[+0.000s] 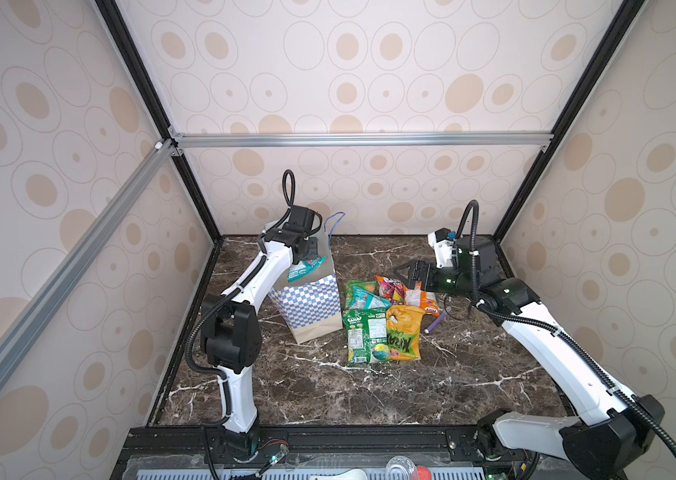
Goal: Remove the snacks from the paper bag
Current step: 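Close the left gripper on the teal packet and raise it, then swing the left gripper with the teal packet over the snack pile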
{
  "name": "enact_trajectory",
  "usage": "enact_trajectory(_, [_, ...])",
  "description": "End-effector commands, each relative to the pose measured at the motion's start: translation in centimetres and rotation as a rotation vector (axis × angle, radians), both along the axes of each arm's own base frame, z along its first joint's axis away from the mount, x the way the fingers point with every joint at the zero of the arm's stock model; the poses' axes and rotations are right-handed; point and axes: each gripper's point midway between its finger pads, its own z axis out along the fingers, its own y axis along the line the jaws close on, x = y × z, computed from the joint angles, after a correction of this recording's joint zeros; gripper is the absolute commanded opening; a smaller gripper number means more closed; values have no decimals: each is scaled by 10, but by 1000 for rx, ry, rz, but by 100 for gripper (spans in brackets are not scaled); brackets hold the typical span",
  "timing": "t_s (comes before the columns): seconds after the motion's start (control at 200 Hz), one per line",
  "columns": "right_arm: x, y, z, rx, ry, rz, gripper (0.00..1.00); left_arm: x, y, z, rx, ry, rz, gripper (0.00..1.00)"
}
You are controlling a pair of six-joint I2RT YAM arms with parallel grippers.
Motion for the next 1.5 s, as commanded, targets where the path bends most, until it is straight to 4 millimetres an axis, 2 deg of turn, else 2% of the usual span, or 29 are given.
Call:
enact_trajectory(0.0, [1, 6, 13, 18, -28, 14, 100, -2, 9, 56, 1, -95, 5, 0])
enact_trajectory(0.165, [1, 5, 12, 14, -28, 13, 100, -4, 8, 83, -24, -151, 6, 0])
enact_trajectory(0.405, [0, 4, 11, 12, -28, 7, 100, -7, 8, 96, -43, -178, 3, 0])
enact_trajectory(0.56, [0, 3, 12, 13, -30, 5, 100, -8, 4, 118, -66, -250, -29, 0])
enact_trajectory(0.795, [1, 4, 11, 16, -27, 7, 100, -16, -19, 188, -171, -466, -173, 0])
enact_trajectory(1.04, [1, 5, 14, 23, -28, 7, 100, -29, -25, 238, -244, -594, -213, 0])
enact_trajectory(1.235, [1, 5, 18, 24, -38, 4, 100, -54, -44, 289, -385, -703, -327, 0])
enact_trajectory(1.38, [2, 4, 16, 19, -36, 0, 100, -88, -72, 328, -571, -792, -496, 0])
enact_trajectory(1.495, [2, 0, 14, 8, -35, -26, 100, -112, -95, 345, -634, -834, -560, 0])
